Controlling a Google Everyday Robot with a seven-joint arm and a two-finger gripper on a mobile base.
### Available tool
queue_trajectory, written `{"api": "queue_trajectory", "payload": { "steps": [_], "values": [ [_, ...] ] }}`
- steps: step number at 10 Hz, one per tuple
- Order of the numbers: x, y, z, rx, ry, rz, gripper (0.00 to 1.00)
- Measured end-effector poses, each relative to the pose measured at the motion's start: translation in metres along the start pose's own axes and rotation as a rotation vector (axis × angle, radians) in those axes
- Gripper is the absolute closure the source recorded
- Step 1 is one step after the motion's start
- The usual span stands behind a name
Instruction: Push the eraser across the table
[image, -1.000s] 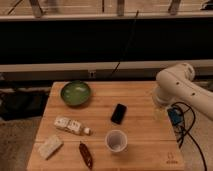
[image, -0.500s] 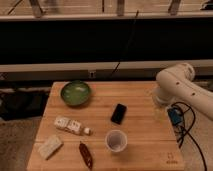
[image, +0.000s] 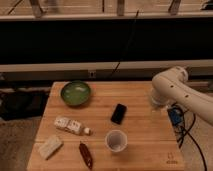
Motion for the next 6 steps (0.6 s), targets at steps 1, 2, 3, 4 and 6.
{"api": "queue_trajectory", "payload": {
  "steps": [1,2,3,4,6],
  "values": [
    [-0.001,-0.001,0.002,0.001,-0.002,-0.003,0.2],
    [-0.002,-0.002,0.005,0.002,-0.003,-0.007,0.2],
    [-0.003,-0.003,0.008,0.003,-0.004,-0.011,0.2],
    [-0.004,-0.004,0.013,0.003,-0.005,-0.015,0.2],
    [-0.006,-0.005,0.018,0.003,-0.009,-0.021,0.2]
  ]
}}
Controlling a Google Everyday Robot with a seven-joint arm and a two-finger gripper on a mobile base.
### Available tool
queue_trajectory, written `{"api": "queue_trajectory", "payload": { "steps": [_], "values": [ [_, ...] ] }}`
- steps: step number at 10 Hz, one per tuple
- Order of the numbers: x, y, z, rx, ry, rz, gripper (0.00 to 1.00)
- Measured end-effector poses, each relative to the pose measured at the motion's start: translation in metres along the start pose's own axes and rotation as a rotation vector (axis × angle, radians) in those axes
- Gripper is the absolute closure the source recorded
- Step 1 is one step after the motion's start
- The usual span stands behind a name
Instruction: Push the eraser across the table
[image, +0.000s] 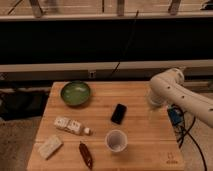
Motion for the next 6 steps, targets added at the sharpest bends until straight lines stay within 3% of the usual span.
{"api": "queue_trajectory", "payload": {
  "steps": [6],
  "values": [
    [-0.0039,-0.0044,0.0133,0.003,-0.008,-0.014,0.2]
  ]
}}
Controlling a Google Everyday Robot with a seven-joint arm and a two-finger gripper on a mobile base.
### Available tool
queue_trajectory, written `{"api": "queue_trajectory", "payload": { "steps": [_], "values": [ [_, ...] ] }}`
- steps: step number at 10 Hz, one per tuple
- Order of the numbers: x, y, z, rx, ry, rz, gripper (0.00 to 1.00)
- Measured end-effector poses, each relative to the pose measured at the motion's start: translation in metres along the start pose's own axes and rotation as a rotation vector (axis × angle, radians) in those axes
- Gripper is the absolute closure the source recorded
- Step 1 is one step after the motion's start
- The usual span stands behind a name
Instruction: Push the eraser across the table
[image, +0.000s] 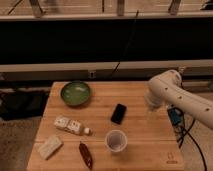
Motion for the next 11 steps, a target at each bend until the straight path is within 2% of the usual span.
{"api": "queue_trajectory", "payload": {
  "steps": [11],
  "values": [
    [-0.008,-0.002,0.019,-0.007,-0.016,-0.021,0.2]
  ]
}}
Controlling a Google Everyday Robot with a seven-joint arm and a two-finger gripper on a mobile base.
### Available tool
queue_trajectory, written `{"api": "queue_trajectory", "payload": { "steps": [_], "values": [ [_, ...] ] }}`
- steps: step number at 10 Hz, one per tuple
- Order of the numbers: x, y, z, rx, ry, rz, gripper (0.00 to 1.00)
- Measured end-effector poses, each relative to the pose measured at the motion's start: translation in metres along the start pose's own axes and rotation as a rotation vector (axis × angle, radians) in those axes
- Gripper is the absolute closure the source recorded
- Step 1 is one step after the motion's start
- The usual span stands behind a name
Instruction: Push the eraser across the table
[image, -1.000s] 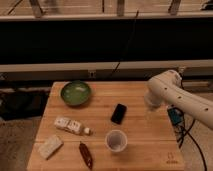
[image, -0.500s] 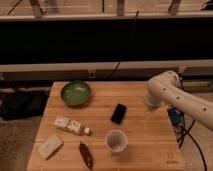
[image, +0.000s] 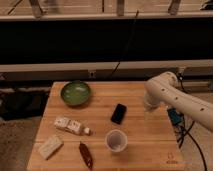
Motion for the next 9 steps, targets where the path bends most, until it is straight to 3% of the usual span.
{"api": "queue_trajectory", "payload": {
  "steps": [9],
  "values": [
    [-0.004,0.0,0.013,-0.008,-0.014,-0.012,0.23]
  ]
}}
